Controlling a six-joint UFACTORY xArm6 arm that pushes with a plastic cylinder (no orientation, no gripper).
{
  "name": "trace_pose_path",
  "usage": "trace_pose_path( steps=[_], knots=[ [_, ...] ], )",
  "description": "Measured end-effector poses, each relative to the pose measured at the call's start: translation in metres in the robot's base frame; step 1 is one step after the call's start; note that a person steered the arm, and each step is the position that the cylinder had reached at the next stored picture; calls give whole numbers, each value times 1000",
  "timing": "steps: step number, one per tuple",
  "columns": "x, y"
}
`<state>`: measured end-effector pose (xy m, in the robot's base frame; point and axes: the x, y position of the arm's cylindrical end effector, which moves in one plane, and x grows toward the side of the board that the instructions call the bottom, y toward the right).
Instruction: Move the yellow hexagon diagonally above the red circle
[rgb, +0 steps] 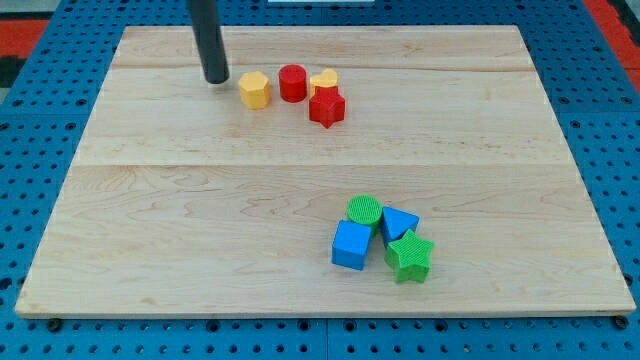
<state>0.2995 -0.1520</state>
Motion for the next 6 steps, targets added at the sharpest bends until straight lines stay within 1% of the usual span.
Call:
trace_pose_path(
  steps=[1,2,3,4,5,6],
  knots=[
    [22,-4],
    [58,-4],
    [78,13],
    [65,39],
    [40,63],
    [11,74]
  ],
)
